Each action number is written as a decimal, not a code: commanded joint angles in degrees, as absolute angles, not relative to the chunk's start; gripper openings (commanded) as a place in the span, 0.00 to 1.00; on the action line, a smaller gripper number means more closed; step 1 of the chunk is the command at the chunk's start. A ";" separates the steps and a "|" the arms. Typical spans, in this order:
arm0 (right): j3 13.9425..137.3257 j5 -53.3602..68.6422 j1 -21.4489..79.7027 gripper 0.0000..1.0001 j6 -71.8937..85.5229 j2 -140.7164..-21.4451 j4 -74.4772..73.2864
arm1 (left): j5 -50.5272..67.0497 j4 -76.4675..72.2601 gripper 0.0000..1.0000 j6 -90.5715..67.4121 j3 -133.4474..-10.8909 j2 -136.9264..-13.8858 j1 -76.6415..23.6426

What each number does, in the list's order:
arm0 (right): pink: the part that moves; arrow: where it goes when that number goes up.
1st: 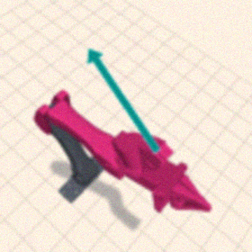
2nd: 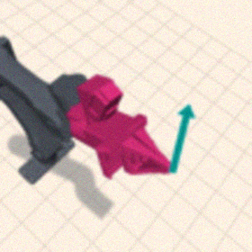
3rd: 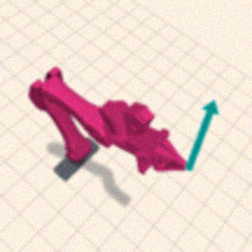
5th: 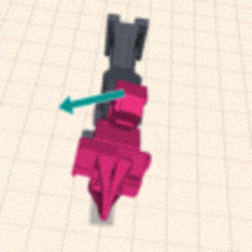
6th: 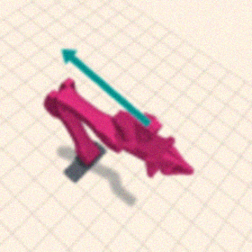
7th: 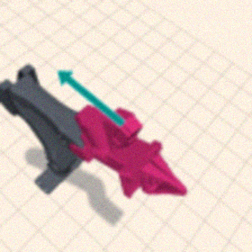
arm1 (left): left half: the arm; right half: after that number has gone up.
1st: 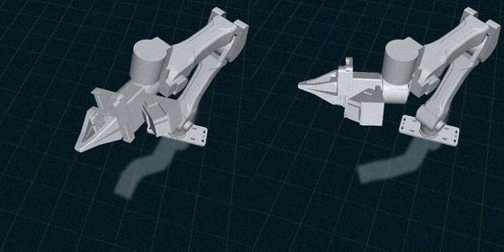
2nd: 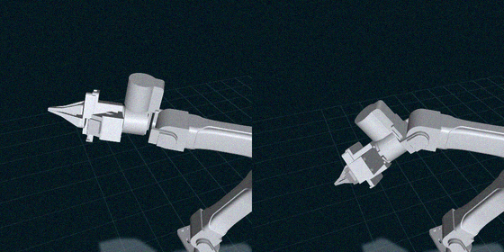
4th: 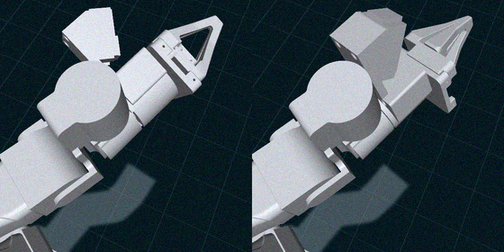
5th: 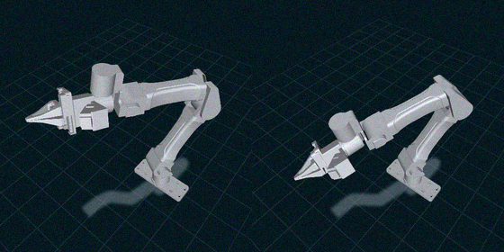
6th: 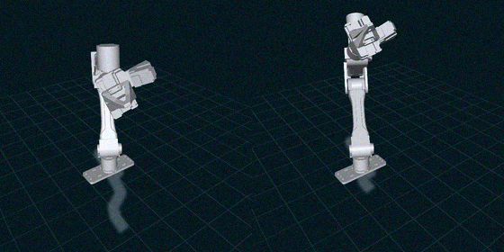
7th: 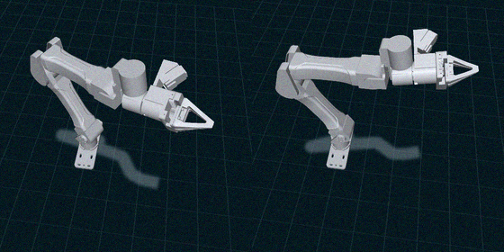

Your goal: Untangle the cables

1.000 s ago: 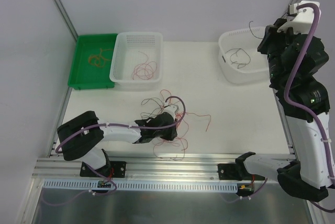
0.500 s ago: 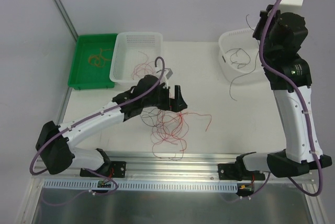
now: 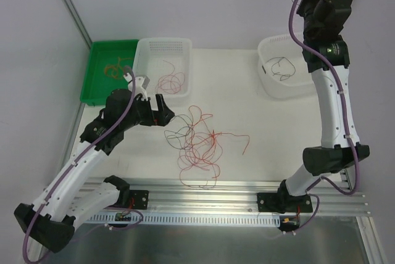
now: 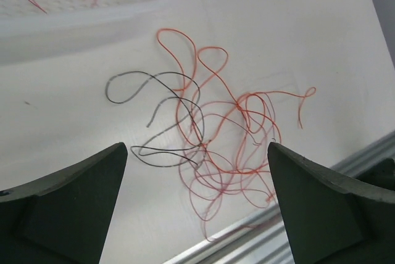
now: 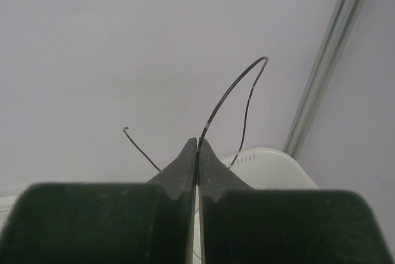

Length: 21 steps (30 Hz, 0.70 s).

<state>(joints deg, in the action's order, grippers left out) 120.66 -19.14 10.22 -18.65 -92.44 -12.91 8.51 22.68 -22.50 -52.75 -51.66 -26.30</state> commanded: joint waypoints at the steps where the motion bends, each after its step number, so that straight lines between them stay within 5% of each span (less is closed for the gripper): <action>1: 123.57 -15.83 6.95 0.01 -19.69 -96.83 -3.61 | 0.81 26.19 0.99 -13.47 -51.34 -46.07 -25.23; 10: 124.81 -6.24 -2.19 0.01 -8.97 -110.03 -1.50 | -10.89 21.18 0.99 -9.23 -41.75 -36.91 -25.14; 21: 104.25 -10.98 -4.48 0.10 -0.09 -112.86 2.20 | -12.13 21.45 0.99 -8.88 -41.49 -38.15 -24.96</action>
<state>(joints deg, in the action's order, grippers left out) 106.17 -8.91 -3.62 -4.47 -114.19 -2.37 -10.41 23.03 -10.09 -41.56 -38.50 -25.41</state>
